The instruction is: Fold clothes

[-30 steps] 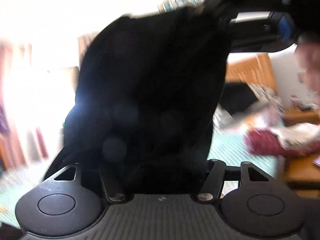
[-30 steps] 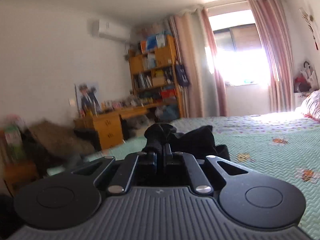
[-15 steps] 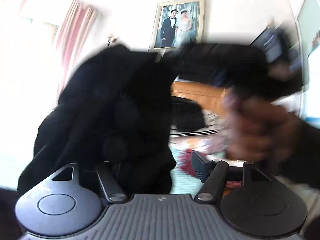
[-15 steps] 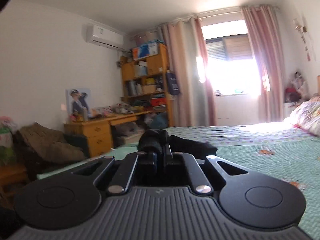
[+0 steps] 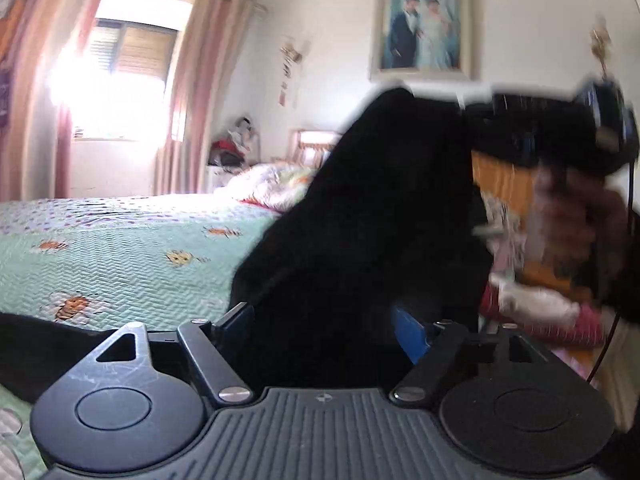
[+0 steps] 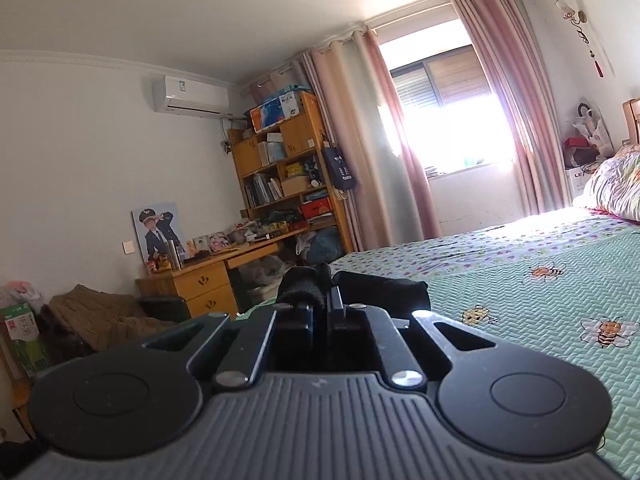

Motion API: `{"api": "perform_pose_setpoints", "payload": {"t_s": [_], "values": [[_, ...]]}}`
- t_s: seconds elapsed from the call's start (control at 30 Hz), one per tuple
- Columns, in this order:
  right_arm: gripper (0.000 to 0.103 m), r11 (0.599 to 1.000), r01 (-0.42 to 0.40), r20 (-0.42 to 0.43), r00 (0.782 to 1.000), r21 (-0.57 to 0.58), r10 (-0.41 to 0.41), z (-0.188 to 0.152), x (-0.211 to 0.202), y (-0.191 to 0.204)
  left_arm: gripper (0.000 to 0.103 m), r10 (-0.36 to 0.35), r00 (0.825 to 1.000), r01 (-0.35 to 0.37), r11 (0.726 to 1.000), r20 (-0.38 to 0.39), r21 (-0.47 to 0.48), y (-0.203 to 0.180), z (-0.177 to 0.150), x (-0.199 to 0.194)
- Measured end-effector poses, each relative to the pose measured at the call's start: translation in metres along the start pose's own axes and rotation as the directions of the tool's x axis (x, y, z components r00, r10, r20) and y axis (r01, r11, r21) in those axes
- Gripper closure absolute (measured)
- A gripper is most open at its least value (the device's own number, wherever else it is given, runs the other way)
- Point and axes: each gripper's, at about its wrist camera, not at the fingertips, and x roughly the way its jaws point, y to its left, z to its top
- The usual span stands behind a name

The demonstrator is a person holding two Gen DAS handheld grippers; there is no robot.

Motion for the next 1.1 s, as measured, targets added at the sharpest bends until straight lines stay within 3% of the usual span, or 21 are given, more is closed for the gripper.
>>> {"api": "perform_pose_setpoints", "payload": {"t_s": [0.07, 0.17, 0.23, 0.33, 0.47, 0.57, 0.7, 0.8, 0.9, 1.1], "values": [[0.096, 1.000, 0.003, 0.007, 1.000, 0.010, -0.003, 0.002, -0.001, -0.002, 0.033, -0.015, 0.999, 0.017, 0.999, -0.038, 0.043, -0.011, -0.009, 0.018], [0.096, 1.000, -0.004, 0.013, 1.000, 0.015, 0.003, 0.005, -0.004, -0.003, 0.045, -0.092, 0.994, 0.089, 0.995, -0.051, -0.046, -0.005, -0.019, 0.027], [0.096, 1.000, -0.005, 0.011, 1.000, 0.015, 0.005, 0.005, -0.005, -0.005, 0.063, -0.133, 0.990, 0.128, 0.987, -0.048, -0.098, -0.005, -0.020, 0.036], [0.096, 0.999, 0.003, 0.019, 1.000, 0.036, -0.004, 0.003, -0.004, -0.008, 0.085, -0.118, 0.992, 0.112, 0.987, -0.041, -0.116, -0.008, -0.016, 0.049], [0.096, 0.999, 0.014, 0.033, 0.999, 0.049, -0.015, 0.003, -0.007, -0.009, 0.093, -0.104, 0.994, 0.100, 0.985, -0.017, -0.144, -0.009, -0.018, 0.048], [0.096, 0.998, 0.056, 0.034, 0.998, 0.030, -0.057, 0.004, -0.008, -0.013, 0.097, -0.045, 0.999, 0.047, 0.986, 0.014, -0.159, -0.008, -0.022, 0.034], [0.096, 0.997, 0.068, 0.028, 0.997, 0.021, -0.069, 0.002, -0.010, -0.018, 0.099, 0.117, 0.991, -0.102, 0.978, 0.071, -0.184, 0.000, -0.016, 0.000], [0.096, 0.998, 0.070, 0.002, 0.998, 0.006, -0.070, -0.007, -0.007, -0.016, 0.099, 0.272, 0.956, -0.252, 0.953, 0.109, -0.170, 0.007, -0.009, -0.025], [0.095, 0.998, 0.061, -0.057, 0.997, 0.032, -0.059, -0.026, 0.001, -0.013, 0.099, 0.424, 0.898, -0.410, 0.903, 0.119, -0.128, 0.007, -0.005, -0.039], [0.095, 0.992, 0.102, -0.174, 0.981, 0.081, -0.086, -0.057, 0.025, -0.008, 0.099, 0.605, 0.781, -0.606, 0.794, 0.154, -0.047, 0.014, 0.015, -0.055]]}}
